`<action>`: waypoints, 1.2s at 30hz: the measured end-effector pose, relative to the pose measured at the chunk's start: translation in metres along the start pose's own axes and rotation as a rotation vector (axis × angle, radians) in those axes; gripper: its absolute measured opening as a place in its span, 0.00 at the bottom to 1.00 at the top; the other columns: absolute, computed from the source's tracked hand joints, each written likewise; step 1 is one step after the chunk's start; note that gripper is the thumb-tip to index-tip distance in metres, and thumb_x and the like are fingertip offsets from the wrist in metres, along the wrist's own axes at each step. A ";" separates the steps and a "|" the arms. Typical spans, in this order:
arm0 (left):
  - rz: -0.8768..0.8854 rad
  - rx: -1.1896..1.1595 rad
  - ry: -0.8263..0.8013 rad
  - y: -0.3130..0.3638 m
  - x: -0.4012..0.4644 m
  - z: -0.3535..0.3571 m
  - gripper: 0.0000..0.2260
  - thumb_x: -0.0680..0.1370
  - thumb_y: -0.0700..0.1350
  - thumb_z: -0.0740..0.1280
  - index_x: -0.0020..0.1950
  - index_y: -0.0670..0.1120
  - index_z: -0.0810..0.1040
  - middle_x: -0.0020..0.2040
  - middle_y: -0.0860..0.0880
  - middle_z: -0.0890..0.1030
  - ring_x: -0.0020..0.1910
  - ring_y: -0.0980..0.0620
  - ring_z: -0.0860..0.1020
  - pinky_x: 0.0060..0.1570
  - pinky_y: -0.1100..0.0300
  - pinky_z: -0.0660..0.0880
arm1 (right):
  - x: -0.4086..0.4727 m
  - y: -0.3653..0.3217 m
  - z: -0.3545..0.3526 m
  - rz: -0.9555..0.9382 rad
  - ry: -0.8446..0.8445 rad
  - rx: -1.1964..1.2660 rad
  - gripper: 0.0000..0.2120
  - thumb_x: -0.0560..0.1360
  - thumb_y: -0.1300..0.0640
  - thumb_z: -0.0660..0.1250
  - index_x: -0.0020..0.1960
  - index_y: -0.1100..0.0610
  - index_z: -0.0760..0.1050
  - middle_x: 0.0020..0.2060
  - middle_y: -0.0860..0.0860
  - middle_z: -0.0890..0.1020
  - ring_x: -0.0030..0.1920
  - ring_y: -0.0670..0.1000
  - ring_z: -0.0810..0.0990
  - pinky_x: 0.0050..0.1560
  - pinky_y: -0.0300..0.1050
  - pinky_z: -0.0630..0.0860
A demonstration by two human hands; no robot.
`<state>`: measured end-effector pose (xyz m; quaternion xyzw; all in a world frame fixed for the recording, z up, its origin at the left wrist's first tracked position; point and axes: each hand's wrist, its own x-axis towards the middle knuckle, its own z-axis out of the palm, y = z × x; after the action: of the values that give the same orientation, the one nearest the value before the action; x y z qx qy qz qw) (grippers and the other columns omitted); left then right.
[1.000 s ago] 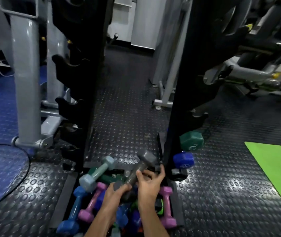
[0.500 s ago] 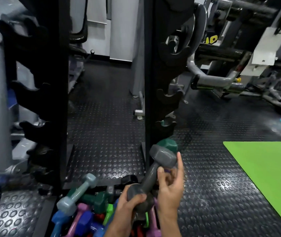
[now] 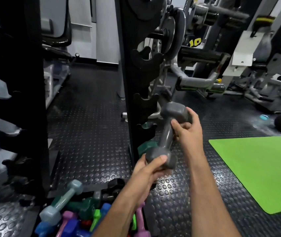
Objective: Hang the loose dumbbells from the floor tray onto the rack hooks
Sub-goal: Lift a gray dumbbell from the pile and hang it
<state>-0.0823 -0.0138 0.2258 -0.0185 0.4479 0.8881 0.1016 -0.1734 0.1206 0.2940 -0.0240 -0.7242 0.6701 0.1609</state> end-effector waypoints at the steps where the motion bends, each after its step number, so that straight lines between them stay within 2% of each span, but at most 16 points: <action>1: 0.001 -0.016 0.019 0.002 0.004 0.008 0.23 0.74 0.44 0.76 0.67 0.39 0.76 0.60 0.39 0.84 0.58 0.40 0.83 0.65 0.40 0.76 | 0.012 -0.002 -0.002 0.043 -0.049 -0.011 0.33 0.76 0.60 0.75 0.76 0.43 0.68 0.37 0.53 0.81 0.39 0.49 0.82 0.39 0.45 0.78; 3: -0.009 -0.052 0.077 0.007 0.014 0.023 0.21 0.76 0.43 0.74 0.67 0.39 0.76 0.59 0.40 0.85 0.59 0.40 0.83 0.64 0.41 0.77 | 0.031 -0.007 -0.004 0.130 -0.156 -0.005 0.36 0.77 0.63 0.74 0.80 0.48 0.64 0.39 0.52 0.81 0.41 0.49 0.83 0.38 0.45 0.79; 5: -0.022 -0.055 0.131 0.010 0.024 0.034 0.20 0.77 0.43 0.73 0.66 0.38 0.76 0.56 0.39 0.85 0.59 0.39 0.83 0.63 0.41 0.78 | 0.047 -0.009 -0.004 0.187 -0.236 0.002 0.37 0.77 0.65 0.73 0.81 0.48 0.63 0.44 0.54 0.84 0.42 0.49 0.86 0.37 0.43 0.81; 7: -0.031 -0.051 0.179 0.011 0.033 0.040 0.19 0.77 0.44 0.74 0.65 0.38 0.77 0.55 0.38 0.85 0.58 0.38 0.83 0.63 0.41 0.78 | 0.060 -0.008 0.000 0.211 -0.279 -0.010 0.35 0.77 0.67 0.72 0.79 0.49 0.65 0.49 0.55 0.85 0.36 0.46 0.85 0.33 0.41 0.79; 10: -0.038 -0.092 0.231 0.019 0.044 0.048 0.20 0.76 0.47 0.75 0.64 0.39 0.78 0.57 0.36 0.84 0.58 0.38 0.83 0.60 0.42 0.80 | 0.076 -0.007 0.007 0.247 -0.308 -0.055 0.33 0.77 0.68 0.70 0.79 0.50 0.66 0.41 0.51 0.81 0.26 0.44 0.75 0.29 0.39 0.74; 13: -0.025 -0.093 0.267 0.025 0.055 0.052 0.23 0.75 0.48 0.76 0.65 0.39 0.78 0.58 0.37 0.84 0.50 0.42 0.85 0.58 0.42 0.81 | 0.087 -0.010 0.017 0.267 -0.351 -0.055 0.30 0.78 0.68 0.69 0.76 0.49 0.69 0.42 0.53 0.80 0.29 0.46 0.71 0.35 0.42 0.73; 15: -0.017 -0.120 0.287 0.029 0.062 0.051 0.24 0.75 0.49 0.76 0.65 0.38 0.77 0.59 0.37 0.83 0.46 0.44 0.85 0.56 0.44 0.82 | 0.095 -0.014 0.027 0.285 -0.363 -0.045 0.32 0.78 0.68 0.69 0.78 0.47 0.67 0.41 0.53 0.80 0.29 0.46 0.70 0.33 0.41 0.71; 17: -0.006 -0.144 0.283 0.034 0.067 0.051 0.24 0.75 0.50 0.76 0.65 0.38 0.78 0.60 0.36 0.83 0.47 0.44 0.85 0.53 0.47 0.83 | 0.102 -0.016 0.034 0.306 -0.361 -0.047 0.36 0.78 0.67 0.70 0.81 0.48 0.63 0.37 0.51 0.82 0.28 0.46 0.71 0.29 0.41 0.70; 20: 0.006 -0.125 0.288 0.040 0.072 0.053 0.21 0.76 0.50 0.75 0.64 0.40 0.79 0.60 0.36 0.83 0.47 0.44 0.84 0.54 0.47 0.83 | 0.110 -0.015 0.040 0.323 -0.357 -0.069 0.39 0.77 0.66 0.72 0.82 0.48 0.60 0.40 0.54 0.86 0.31 0.48 0.73 0.36 0.45 0.69; 23: 0.009 -0.125 0.298 0.043 0.075 0.053 0.20 0.76 0.51 0.75 0.63 0.40 0.80 0.59 0.37 0.83 0.48 0.44 0.84 0.55 0.46 0.82 | 0.113 -0.016 0.041 0.335 -0.367 -0.051 0.38 0.78 0.66 0.70 0.82 0.48 0.59 0.35 0.51 0.85 0.29 0.46 0.73 0.36 0.45 0.68; 25: 0.009 -0.114 0.304 0.047 0.077 0.052 0.20 0.76 0.51 0.75 0.63 0.42 0.80 0.59 0.38 0.83 0.53 0.42 0.84 0.56 0.47 0.82 | 0.113 -0.017 0.045 0.336 -0.368 -0.057 0.37 0.79 0.67 0.68 0.83 0.48 0.58 0.32 0.49 0.83 0.27 0.45 0.71 0.35 0.43 0.67; 27: 0.008 -0.123 0.316 0.050 0.079 0.049 0.21 0.75 0.51 0.75 0.64 0.42 0.79 0.59 0.39 0.83 0.55 0.42 0.84 0.56 0.47 0.83 | 0.114 -0.015 0.051 0.333 -0.386 -0.060 0.37 0.80 0.68 0.66 0.83 0.49 0.57 0.36 0.51 0.83 0.29 0.45 0.71 0.32 0.42 0.68; 29: 0.013 -0.158 0.330 0.054 0.081 0.045 0.23 0.75 0.52 0.75 0.65 0.42 0.78 0.59 0.39 0.83 0.52 0.43 0.84 0.54 0.47 0.83 | 0.113 -0.015 0.058 0.328 -0.411 -0.071 0.34 0.80 0.71 0.62 0.82 0.50 0.61 0.42 0.54 0.85 0.31 0.48 0.76 0.32 0.42 0.72; 31: 0.013 -0.190 0.340 0.055 0.082 0.042 0.23 0.75 0.52 0.75 0.65 0.41 0.77 0.59 0.38 0.83 0.49 0.43 0.85 0.51 0.48 0.84 | 0.109 -0.015 0.063 0.318 -0.435 -0.081 0.32 0.79 0.74 0.55 0.78 0.52 0.67 0.36 0.51 0.86 0.27 0.47 0.78 0.27 0.40 0.75; 33: 0.013 -0.208 0.356 0.056 0.082 0.041 0.24 0.75 0.52 0.76 0.65 0.41 0.77 0.59 0.37 0.82 0.48 0.44 0.85 0.49 0.49 0.84 | 0.105 -0.016 0.067 0.307 -0.413 -0.094 0.32 0.77 0.77 0.52 0.74 0.53 0.69 0.28 0.48 0.83 0.22 0.44 0.74 0.22 0.36 0.70; 36: 0.016 -0.248 0.362 0.056 0.083 0.040 0.24 0.75 0.51 0.76 0.66 0.41 0.76 0.60 0.37 0.82 0.50 0.43 0.85 0.49 0.47 0.84 | 0.102 -0.017 0.067 0.297 -0.369 -0.088 0.29 0.77 0.78 0.51 0.70 0.54 0.69 0.25 0.48 0.81 0.19 0.43 0.73 0.19 0.35 0.68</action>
<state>-0.1725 -0.0003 0.2839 -0.1863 0.3463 0.9194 0.0094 -0.2845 0.0798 0.3275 -0.0146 -0.7583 0.6474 -0.0755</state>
